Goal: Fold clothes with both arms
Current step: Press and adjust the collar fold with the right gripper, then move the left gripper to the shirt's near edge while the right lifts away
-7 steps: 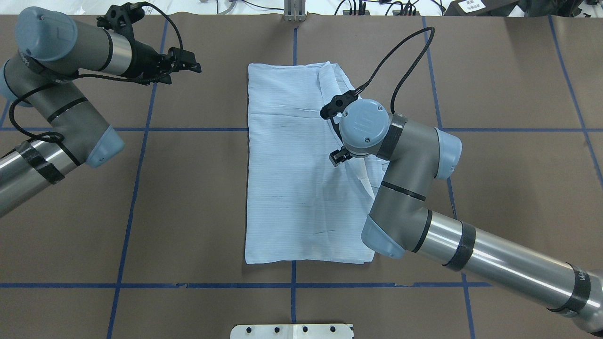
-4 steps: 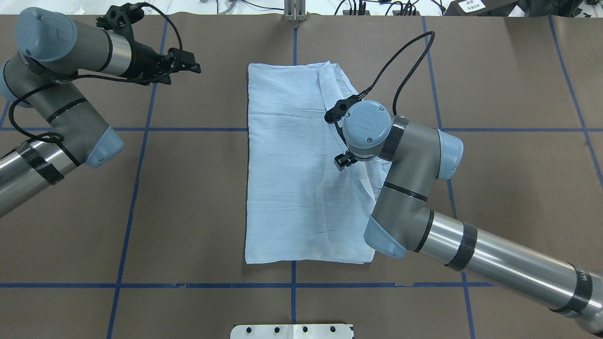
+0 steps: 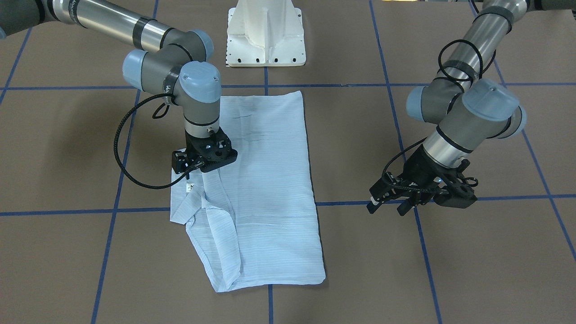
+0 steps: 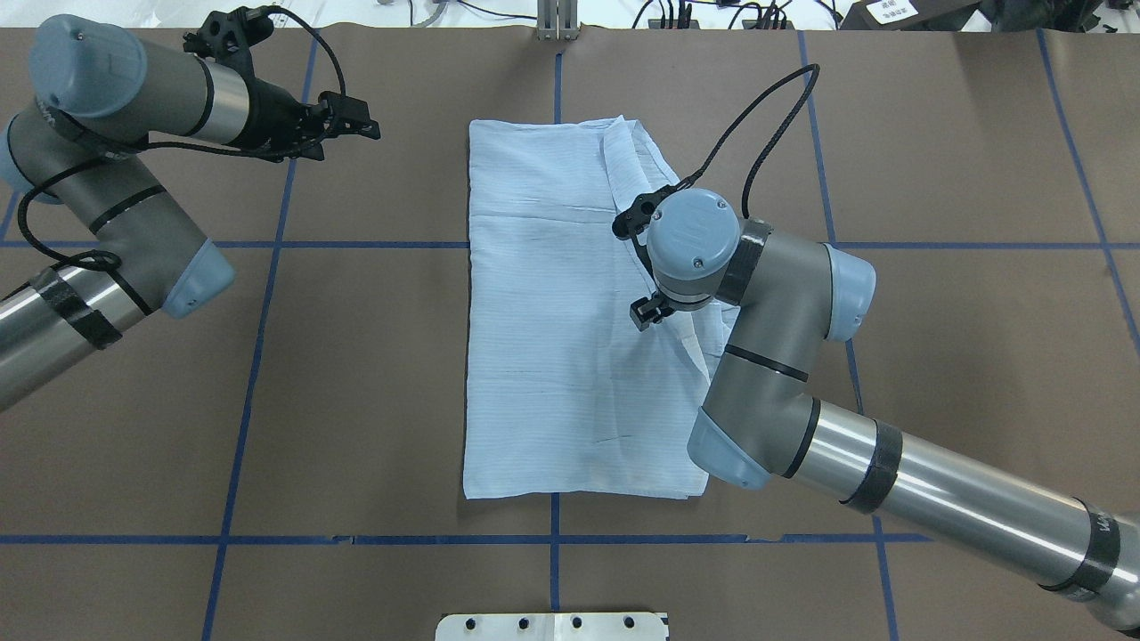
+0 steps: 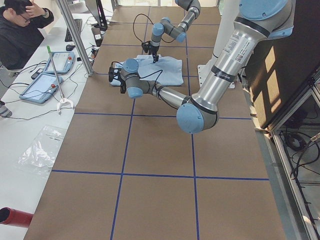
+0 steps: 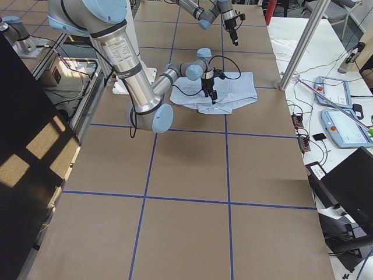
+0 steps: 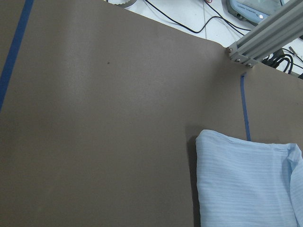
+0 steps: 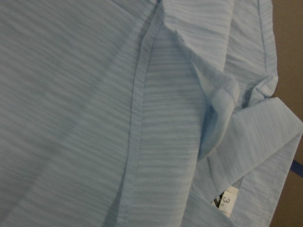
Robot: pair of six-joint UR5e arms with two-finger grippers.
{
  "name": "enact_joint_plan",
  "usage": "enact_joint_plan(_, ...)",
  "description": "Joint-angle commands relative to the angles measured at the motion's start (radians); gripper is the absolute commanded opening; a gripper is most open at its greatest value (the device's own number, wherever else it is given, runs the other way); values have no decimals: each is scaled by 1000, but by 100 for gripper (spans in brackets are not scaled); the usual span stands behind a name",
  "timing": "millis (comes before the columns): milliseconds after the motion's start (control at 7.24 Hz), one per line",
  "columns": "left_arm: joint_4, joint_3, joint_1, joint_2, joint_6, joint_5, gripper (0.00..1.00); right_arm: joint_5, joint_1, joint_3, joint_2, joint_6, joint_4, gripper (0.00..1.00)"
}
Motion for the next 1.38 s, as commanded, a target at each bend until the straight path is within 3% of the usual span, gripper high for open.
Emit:
enact_joint_plan(0, 0, 0, 2, -2, -4, 0, 100, 6, 1, 1, -10, -1, -1, 100)
enact_joint_plan(691, 5, 0, 12, -13, -7, 0, 100, 76, 148, 21, -107, -111, -3, 100)
enact_joint_plan(1243, 11, -14, 11, -17, -9, 0, 100, 159, 193, 88, -98, -118, 11, 100)
